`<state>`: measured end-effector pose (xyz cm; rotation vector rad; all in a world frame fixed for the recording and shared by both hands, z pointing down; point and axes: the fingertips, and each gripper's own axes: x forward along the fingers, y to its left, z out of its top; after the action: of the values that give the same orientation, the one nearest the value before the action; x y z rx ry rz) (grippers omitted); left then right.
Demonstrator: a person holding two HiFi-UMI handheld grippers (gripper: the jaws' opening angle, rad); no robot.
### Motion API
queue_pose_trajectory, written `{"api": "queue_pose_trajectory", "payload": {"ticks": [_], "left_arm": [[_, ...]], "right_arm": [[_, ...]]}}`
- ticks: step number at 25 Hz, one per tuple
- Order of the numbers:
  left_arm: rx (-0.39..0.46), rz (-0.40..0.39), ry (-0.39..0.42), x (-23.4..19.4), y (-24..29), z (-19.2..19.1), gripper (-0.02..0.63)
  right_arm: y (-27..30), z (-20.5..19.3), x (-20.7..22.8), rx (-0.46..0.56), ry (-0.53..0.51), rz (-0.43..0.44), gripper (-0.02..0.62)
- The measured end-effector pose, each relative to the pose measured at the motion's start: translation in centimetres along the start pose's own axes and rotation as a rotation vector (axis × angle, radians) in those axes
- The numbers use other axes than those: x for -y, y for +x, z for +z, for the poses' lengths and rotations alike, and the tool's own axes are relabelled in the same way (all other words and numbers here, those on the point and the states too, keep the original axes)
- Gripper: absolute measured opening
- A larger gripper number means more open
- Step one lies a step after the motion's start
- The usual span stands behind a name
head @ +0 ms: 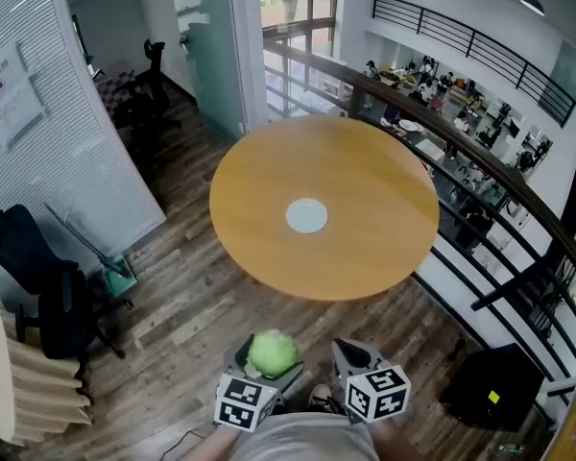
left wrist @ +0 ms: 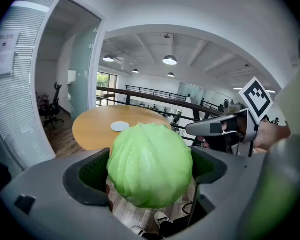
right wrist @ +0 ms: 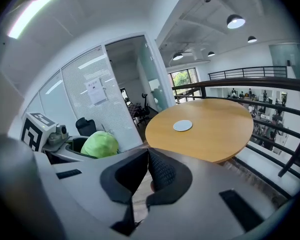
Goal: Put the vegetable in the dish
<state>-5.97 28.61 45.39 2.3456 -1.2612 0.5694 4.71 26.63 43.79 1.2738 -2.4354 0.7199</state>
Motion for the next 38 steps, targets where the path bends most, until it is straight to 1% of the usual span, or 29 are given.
{"api": "queue_pose_trajectory", "payload": {"ticks": [7, 16, 22, 26, 31, 34, 38], "left_arm": [[0.003, -0.020, 0.007, -0.6, -0.9, -0.3, 0.483], [0.009, -0.073, 0.064, -1.8, -2.7, -1.1, 0.483], [0.003, -0.091, 0.063, -2.9, -3.2, -1.5, 0.483], [0.004, -0.096, 0.068, -4.0, -2.1, -0.9, 0.483], [0.010, -0.096, 0.064, -5.4, 0.5, 0.5, 0.483], [0.010, -0.091, 0.058, -6.5, 2.5, 1.8, 0.483], [0.017, -0.079, 0.036, -8.3, 5.8, 4.4, 0.483]], "right_arm": [[0.0, -0.2, -0.4, 0.003, 0.012, -0.036, 0.025], [0.0, -0.7, -2.2, 0.018, 0.023, -0.088, 0.025], [0.4, -1.5, -2.6, 0.013, 0.046, -0.112, 0.025], [1.6, -1.4, -2.0, 0.012, 0.059, -0.119, 0.025], [3.7, -0.6, -0.1, 0.007, 0.066, -0.117, 0.025], [5.4, 0.9, 1.6, 0.011, 0.066, -0.114, 0.025], [8.1, 4.0, 4.6, 0.017, 0.059, -0.108, 0.025]]}}
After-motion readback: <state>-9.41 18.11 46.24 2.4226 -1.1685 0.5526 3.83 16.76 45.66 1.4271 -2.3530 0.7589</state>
